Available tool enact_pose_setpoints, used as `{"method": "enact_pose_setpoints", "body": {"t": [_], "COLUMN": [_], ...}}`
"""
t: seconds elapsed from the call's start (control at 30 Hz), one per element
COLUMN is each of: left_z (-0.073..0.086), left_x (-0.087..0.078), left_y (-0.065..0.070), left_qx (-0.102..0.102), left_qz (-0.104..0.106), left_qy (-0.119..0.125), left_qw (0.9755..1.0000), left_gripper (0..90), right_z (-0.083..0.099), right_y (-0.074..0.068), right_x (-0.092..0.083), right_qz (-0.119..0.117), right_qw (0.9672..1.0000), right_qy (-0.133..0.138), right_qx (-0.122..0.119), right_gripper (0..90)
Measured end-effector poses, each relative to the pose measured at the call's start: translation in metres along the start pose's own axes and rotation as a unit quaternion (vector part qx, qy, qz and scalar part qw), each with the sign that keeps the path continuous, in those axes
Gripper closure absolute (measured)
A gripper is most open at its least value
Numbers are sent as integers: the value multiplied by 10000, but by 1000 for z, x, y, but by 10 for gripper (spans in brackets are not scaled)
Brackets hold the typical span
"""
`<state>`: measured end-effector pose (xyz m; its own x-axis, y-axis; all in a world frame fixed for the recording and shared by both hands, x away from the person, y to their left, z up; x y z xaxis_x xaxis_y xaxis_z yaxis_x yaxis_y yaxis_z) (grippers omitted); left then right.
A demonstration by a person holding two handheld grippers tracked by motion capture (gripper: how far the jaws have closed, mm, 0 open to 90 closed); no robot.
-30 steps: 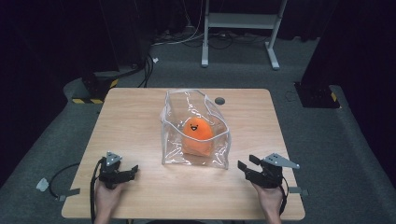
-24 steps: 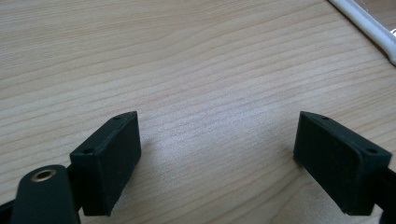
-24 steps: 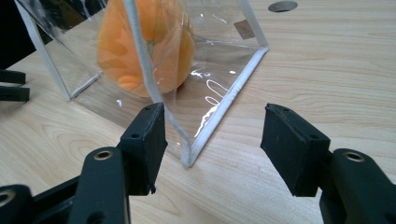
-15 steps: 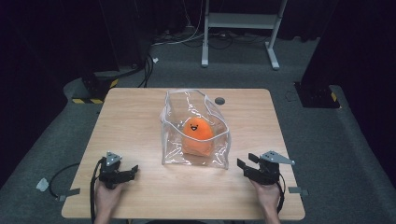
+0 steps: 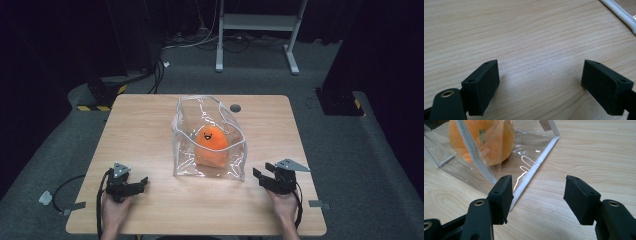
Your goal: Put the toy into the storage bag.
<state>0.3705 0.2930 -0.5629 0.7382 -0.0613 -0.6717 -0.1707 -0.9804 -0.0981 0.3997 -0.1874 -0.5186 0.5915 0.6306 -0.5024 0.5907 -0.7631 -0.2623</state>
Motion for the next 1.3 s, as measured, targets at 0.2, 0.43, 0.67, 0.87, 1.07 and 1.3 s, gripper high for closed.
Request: {"method": "enact_pose_setpoints", "body": {"t": [0.2, 0.43, 0.67, 0.87, 1.07, 1.3], "left_z": [0, 0, 0, 0, 0, 0], "left_x": [0, 0, 0, 0, 0, 0], "left_y": [0, 0, 0, 0, 0, 0], "left_qx": [0, 0, -2, 0, 0, 1], "left_qz": [-1, -1, 0, -1, -1, -1], "left_qy": [1, 0, 0, 0, 0, 0], "left_qw": [10000, 10000, 10000, 10000, 10000, 10000], "left_gripper": [150, 150, 150, 150, 150, 150], "right_z": [2, 4, 7, 8, 9, 10], "right_y": [3, 5, 8, 7, 6, 8], "right_x": [7, 13, 18, 22, 27, 29], "right_qz": [69, 159, 241, 283, 332, 374], "right_qw": [9999, 9995, 9991, 9985, 9979, 9976], "right_qy": [-127, -273, -356, -431, -516, -540], "right_qx": [-28, -43, -70, -161, -214, -227], "right_gripper": [394, 393, 392, 392, 392, 391]}}
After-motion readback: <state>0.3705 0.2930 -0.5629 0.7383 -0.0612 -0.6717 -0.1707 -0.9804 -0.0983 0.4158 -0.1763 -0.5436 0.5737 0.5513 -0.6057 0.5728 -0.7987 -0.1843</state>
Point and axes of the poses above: each handheld gripper's, and its own axes: x roughly forward along the jaws, z roughly out of its underside, y roughly to its right, the point moved 5 cm from there along x, roughly forward along the jaws, and after that the axes turned 9 degrees about -z, right-handed, at the moved point
